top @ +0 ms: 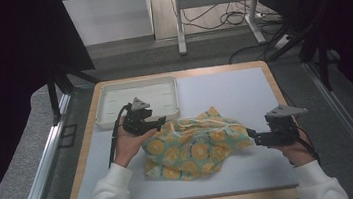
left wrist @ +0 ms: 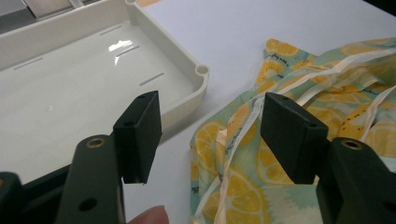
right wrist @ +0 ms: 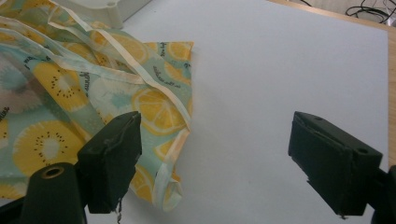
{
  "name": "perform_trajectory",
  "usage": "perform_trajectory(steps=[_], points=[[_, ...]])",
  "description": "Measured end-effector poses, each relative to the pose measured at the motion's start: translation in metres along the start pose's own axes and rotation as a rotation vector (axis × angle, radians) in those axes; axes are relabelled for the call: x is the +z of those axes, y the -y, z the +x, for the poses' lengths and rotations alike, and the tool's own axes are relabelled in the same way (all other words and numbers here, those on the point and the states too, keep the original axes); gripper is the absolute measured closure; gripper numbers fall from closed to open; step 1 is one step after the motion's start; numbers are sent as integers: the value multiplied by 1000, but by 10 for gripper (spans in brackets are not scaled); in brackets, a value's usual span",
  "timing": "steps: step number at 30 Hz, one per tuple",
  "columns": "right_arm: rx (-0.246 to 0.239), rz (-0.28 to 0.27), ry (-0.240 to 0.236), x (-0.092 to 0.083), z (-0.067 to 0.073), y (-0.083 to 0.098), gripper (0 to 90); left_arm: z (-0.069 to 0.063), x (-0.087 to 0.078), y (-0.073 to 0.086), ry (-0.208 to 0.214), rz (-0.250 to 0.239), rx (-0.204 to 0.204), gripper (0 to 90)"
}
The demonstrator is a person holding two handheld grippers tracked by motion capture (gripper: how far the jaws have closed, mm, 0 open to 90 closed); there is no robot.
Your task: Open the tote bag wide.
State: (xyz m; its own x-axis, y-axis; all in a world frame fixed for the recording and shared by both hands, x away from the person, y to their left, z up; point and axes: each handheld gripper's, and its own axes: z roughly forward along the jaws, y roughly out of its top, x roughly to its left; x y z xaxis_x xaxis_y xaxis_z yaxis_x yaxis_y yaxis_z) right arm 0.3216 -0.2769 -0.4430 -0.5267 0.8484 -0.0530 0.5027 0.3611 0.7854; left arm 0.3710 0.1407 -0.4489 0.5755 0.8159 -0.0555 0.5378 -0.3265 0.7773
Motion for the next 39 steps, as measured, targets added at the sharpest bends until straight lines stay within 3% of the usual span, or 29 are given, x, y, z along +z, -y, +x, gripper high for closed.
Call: perform_trajectory(steps=[11,19,26,32,39], points=[[-4,3,-2,0,0,1,175,-1,11,4,13,23,2,432],[-3,6,2,1,-1,2,175,-4,18,8,23,56,32,442],[-4,10,2,2,-1,3,174,-2,29,13,20,103,51,508],[-4,15,4,3,-1,3,175,-3,31,14,53,118,67,726],[2,15,10,2,-3,3,174,-3,31,15,82,126,69,871]])
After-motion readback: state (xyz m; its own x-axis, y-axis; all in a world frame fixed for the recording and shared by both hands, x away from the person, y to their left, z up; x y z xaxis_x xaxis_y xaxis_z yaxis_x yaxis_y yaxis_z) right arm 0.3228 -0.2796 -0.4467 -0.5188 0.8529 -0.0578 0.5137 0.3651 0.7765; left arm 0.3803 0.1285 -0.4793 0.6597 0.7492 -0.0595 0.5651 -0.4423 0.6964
